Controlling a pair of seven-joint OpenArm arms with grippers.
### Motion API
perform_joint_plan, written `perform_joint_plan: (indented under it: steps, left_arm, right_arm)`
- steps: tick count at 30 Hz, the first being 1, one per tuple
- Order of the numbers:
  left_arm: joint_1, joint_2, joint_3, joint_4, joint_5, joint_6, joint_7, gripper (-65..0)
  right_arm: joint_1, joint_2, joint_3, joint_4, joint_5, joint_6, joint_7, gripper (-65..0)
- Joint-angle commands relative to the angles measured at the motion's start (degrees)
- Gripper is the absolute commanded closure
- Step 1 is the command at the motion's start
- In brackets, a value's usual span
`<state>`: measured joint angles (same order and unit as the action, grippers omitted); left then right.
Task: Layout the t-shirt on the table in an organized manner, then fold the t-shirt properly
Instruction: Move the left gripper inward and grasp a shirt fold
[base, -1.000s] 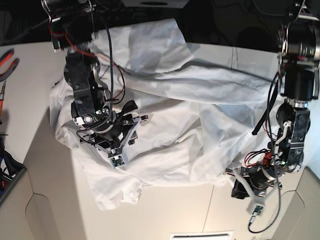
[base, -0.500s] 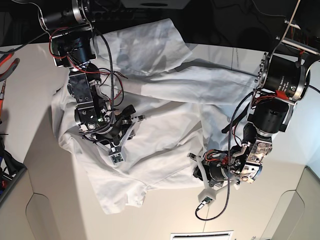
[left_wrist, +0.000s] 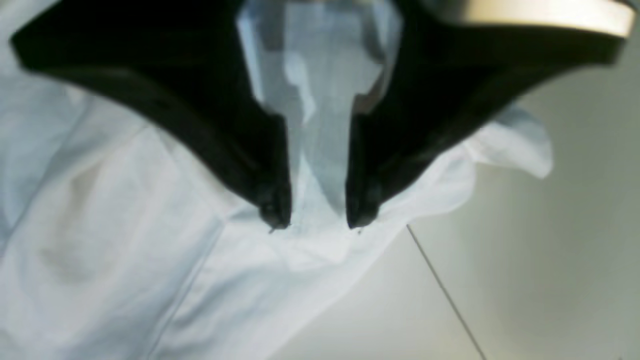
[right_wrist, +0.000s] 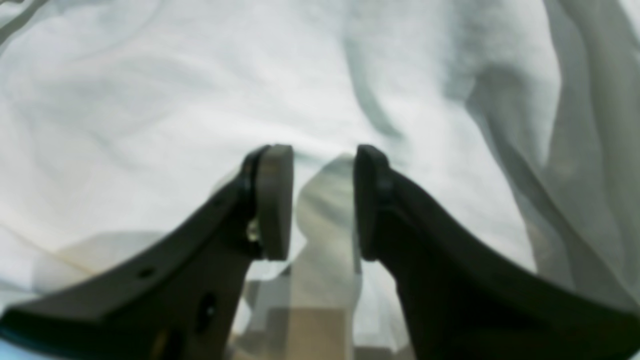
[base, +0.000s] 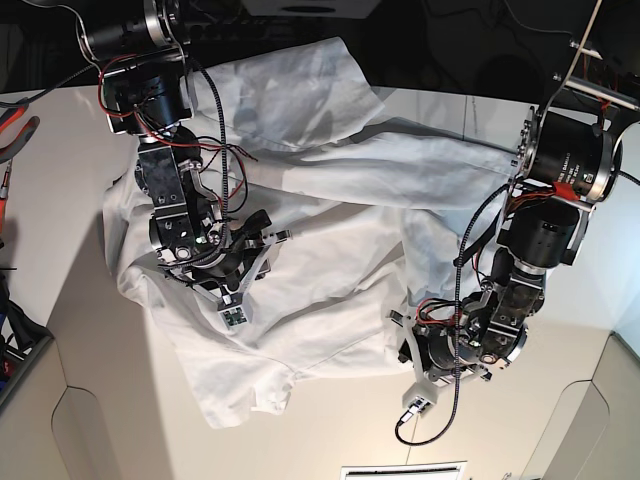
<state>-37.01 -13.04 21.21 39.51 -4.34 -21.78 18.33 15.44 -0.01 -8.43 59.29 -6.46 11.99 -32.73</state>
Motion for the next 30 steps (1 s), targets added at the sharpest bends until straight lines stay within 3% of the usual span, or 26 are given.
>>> perform_joint_plan:
  steps: [1, 12, 16, 18, 20, 23, 25, 28, 30]
  left_arm:
    - [-1.97, -0.33, -0.17, 0.81, -0.24, -0.13, -2.23, -25.5]
    - [1.73, -0.33, -0.17, -0.39, -0.11, 0.15, -7.63, -25.8]
    - [1.95, -0.33, -0.17, -2.58, 1.79, 5.14, -8.5, -24.9]
    - [1.95, -0.37, -0.17, -2.71, 2.58, 7.61, -8.55, -16.8]
    - [1.95, -0.5, -0.17, -2.71, 2.95, 9.55, -9.11, -0.7]
    - [1.79, -0.5, -0.17, -2.54, 2.95, 12.48, -9.46, 0.0]
    - [1.79, -1.16, -0.17, -1.38, 3.1, 12.57, -9.07, 0.0]
    - [1.79, -3.45, -0.17, 2.21, 3.1, 12.96, -7.3, 0.0]
    - [1.81, -5.88, -0.17, 5.42, 3.08, 15.87, -5.66, 0.0]
  right_arm:
    - [-0.04, 0.0, -0.07, -0.92, -1.27, -0.22, -3.69, -21.1]
    - [-0.04, -0.02, -0.07, -0.92, -1.22, -0.2, -3.69, -21.1]
    - [-0.04, 0.0, -0.07, -0.92, -1.22, -0.22, -3.69, -21.1]
    - [-0.04, 0.0, -0.07, -0.92, -1.25, -0.22, -3.69, -21.1]
    - [-0.07, 0.0, -0.07, -0.92, -1.22, -0.22, -3.69, -21.1]
    - [-0.07, 0.0, -0.07, -0.92, -1.25, -0.22, -3.72, -21.0]
    - [-0.07, 0.0, -0.07, -0.92, -1.25, -0.22, -3.74, -21.0]
    - [-0.07, 0.0, -0.07, -0.92, -1.27, -0.33, -3.98, -21.0]
    - [-0.07, 0.0, -0.07, -0.92, -1.27, -2.34, -4.83, -21.0]
